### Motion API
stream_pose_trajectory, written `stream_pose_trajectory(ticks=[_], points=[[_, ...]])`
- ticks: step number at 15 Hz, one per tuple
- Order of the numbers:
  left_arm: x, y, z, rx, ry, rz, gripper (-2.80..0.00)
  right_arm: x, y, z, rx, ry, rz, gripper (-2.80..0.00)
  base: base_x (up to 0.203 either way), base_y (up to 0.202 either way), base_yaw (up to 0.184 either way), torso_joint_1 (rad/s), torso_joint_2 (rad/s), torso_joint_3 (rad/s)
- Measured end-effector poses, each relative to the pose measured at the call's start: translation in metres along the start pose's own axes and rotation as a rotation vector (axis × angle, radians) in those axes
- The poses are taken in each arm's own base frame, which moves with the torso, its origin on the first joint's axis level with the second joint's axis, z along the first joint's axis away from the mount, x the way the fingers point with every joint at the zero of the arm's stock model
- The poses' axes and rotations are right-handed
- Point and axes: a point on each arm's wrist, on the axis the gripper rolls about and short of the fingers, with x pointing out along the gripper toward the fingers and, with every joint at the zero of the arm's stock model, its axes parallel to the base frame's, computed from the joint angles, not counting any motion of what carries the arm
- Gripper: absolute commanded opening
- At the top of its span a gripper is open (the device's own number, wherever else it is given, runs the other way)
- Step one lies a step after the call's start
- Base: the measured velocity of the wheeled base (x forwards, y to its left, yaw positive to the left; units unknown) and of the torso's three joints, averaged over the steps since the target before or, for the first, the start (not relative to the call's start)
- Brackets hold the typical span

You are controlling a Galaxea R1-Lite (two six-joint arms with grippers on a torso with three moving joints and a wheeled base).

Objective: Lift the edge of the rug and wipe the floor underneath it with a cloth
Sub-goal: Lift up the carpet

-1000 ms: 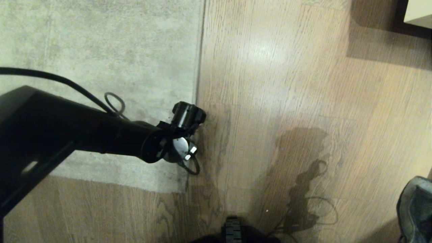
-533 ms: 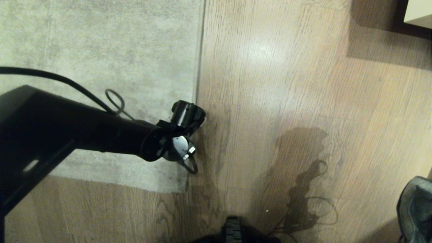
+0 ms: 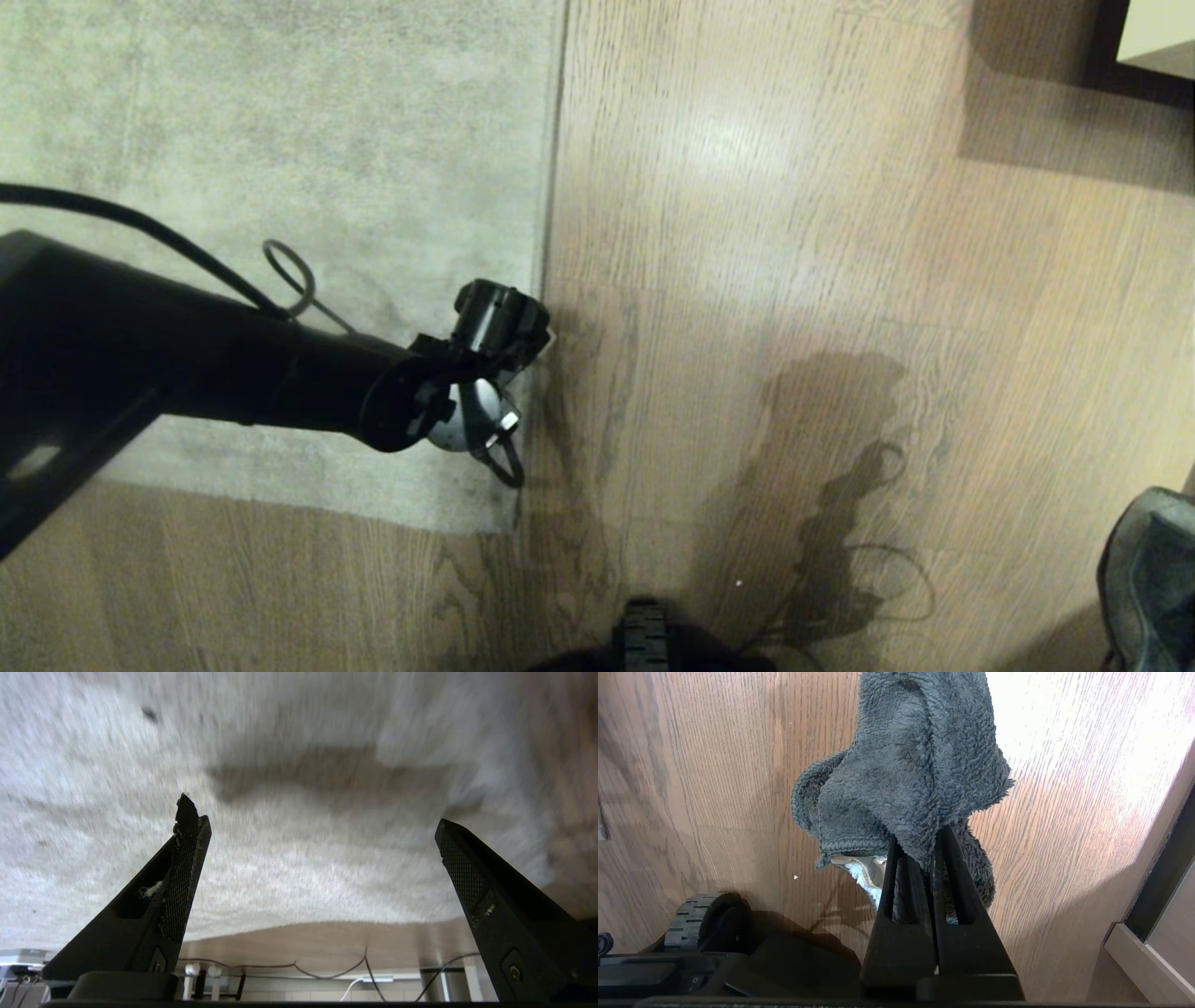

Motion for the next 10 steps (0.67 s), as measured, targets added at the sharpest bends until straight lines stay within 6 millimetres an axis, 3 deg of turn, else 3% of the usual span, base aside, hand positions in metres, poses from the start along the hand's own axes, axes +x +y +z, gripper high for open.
stream_pose_trajectory(ticks=[4,10], points=[[-0.006,0.003,0.003,-0.015,-0.018,0.004,0.0,0.0,0.0,0.0,0.0,0.0,0.0,-2.8,0.0,0.0,0.0,0.0,0.0,0.0],[-0.015,0.004,0.027,-0.044,-0.07,0.06,0.0,0.0,0.0,0.0,0.0,0.0,0.0,-2.8,0.0,0.0,0.0,0.0,0.0,0.0]])
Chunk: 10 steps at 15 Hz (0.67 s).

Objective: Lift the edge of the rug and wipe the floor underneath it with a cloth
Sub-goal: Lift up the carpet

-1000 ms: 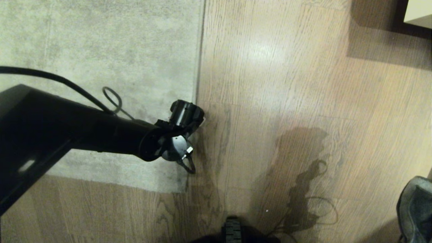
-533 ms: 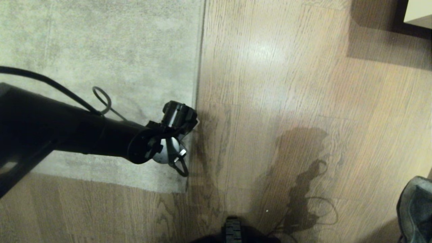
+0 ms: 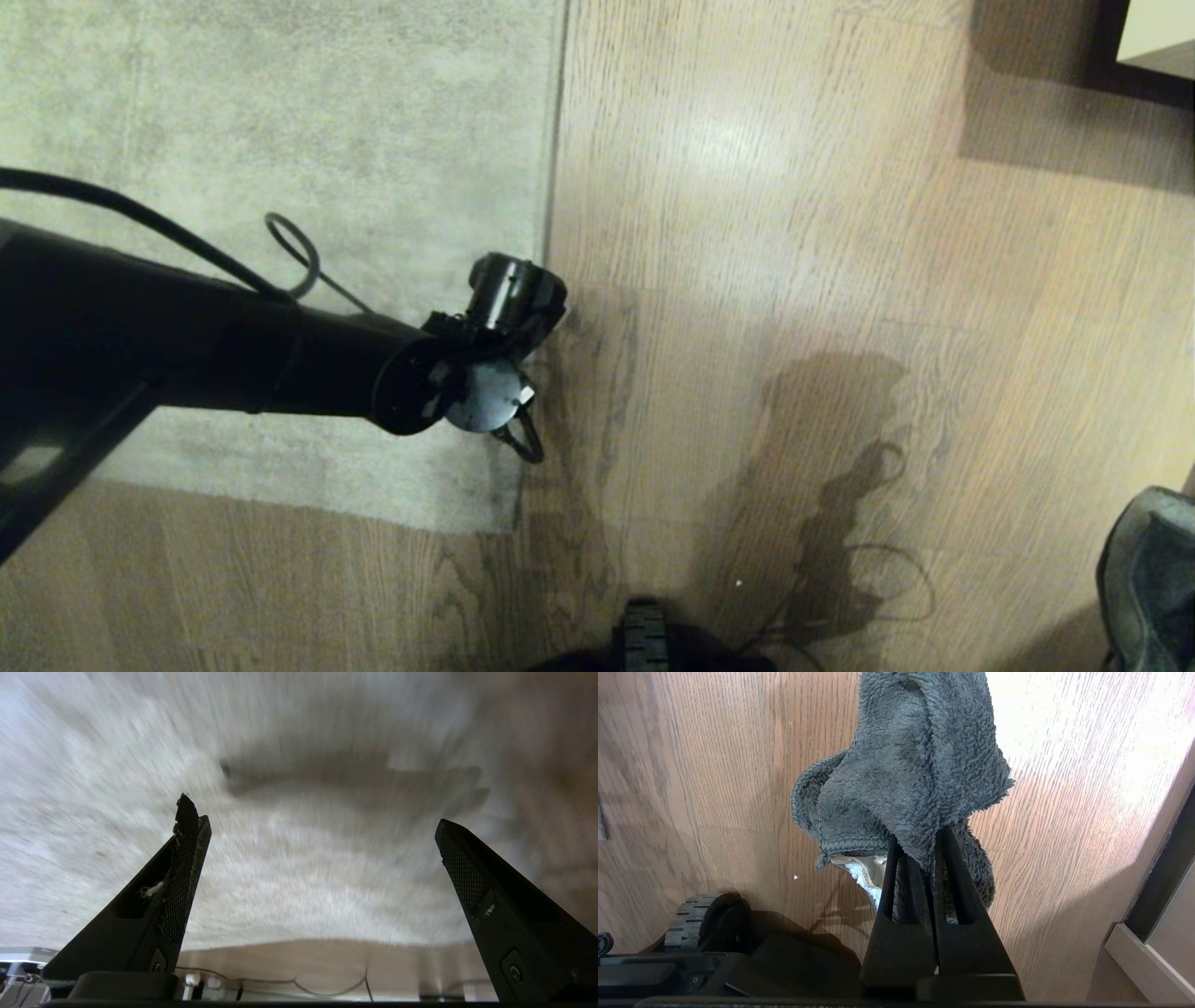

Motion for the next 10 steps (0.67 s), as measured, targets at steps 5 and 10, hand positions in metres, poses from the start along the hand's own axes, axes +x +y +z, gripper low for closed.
stream_pose_trajectory(ticks=[5,10], points=[[0.001,-0.011,0.02,-0.015,-0.027,0.04,0.0,0.0,0.0,0.0,0.0,0.0,0.0,-2.8,0.0,0.0,0.0,0.0,0.0,0.0],[0.006,-0.021,0.022,0.004,-0.025,0.033,0.0,0.0,0.0,0.0,0.0,0.0,0.0,-2.8,0.0,0.0,0.0,0.0,0.0,0.0]])
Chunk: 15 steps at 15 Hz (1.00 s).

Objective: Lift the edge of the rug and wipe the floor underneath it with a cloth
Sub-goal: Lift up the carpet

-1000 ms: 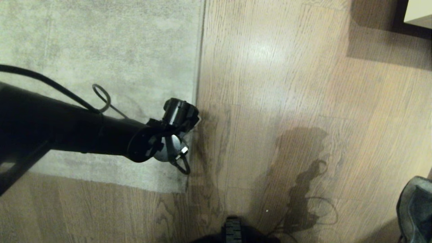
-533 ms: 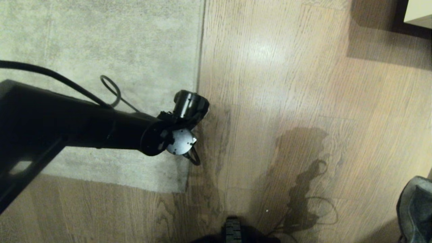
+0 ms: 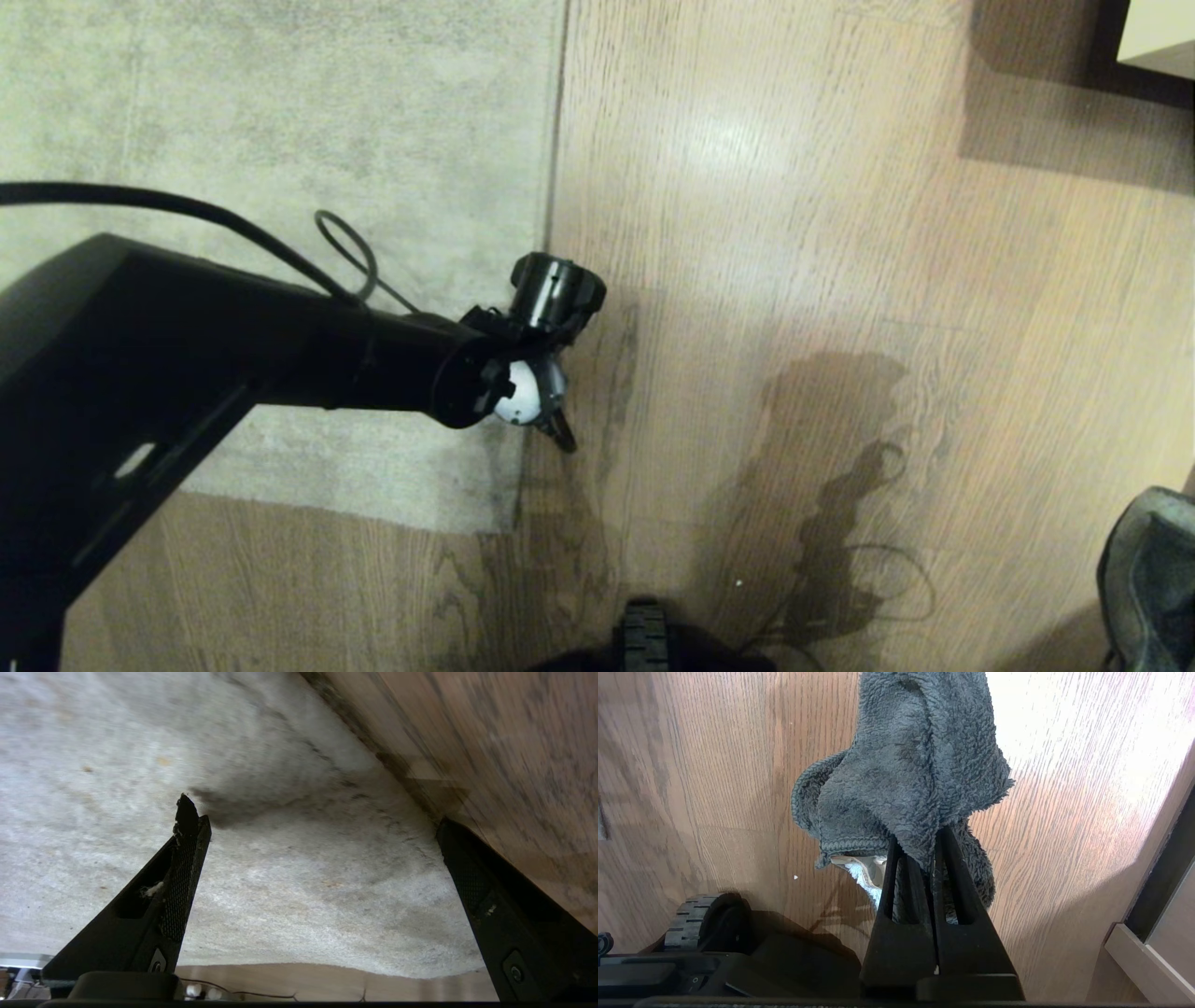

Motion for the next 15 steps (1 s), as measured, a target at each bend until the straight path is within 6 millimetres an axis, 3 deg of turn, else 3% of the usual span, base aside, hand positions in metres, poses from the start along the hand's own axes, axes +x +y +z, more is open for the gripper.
stream_pose_trajectory(ticks=[7,15], points=[[0.009,0.0,-0.008,0.028,0.027,0.0,0.0,0.0,0.0,0.0,0.0,0.0,0.0,-2.8,0.0,0.0,0.0,0.0,0.0,0.0],[0.017,0.012,-0.024,0.081,0.076,0.011,0.0,0.0,0.0,0.0,0.0,0.0,0.0,-2.8,0.0,0.0,0.0,0.0,0.0,0.0]])
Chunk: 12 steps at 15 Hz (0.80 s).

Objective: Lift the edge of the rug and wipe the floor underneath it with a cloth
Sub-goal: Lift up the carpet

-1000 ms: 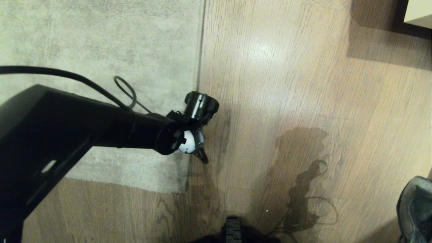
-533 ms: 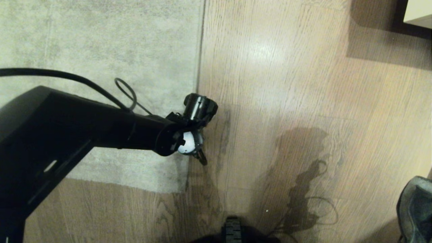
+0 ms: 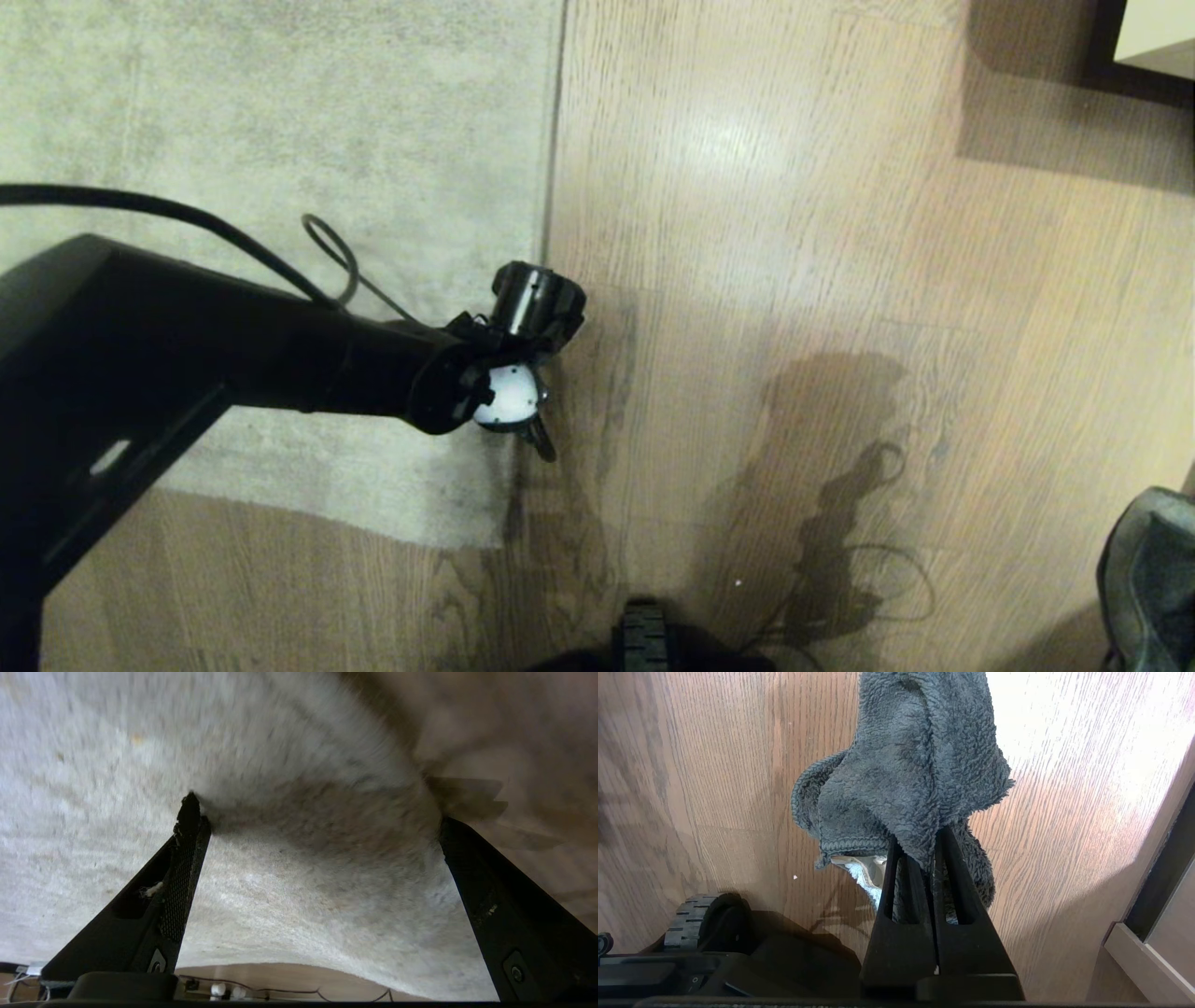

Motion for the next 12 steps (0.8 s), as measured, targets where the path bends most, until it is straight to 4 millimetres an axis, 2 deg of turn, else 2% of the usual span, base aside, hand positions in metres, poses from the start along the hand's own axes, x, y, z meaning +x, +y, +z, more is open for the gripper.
stream_pose_trajectory(ticks=[8,12], points=[[-0.012,0.02,-0.042,0.027,0.081,0.003,0.0,0.0,0.0,0.0,0.0,0.0,0.0,-2.8,0.0,0.0,0.0,0.0,0.0,0.0],[-0.025,0.03,-0.04,-0.004,0.049,0.01,0.0,0.0,0.0,0.0,0.0,0.0,0.0,-2.8,0.0,0.0,0.0,0.0,0.0,0.0]])
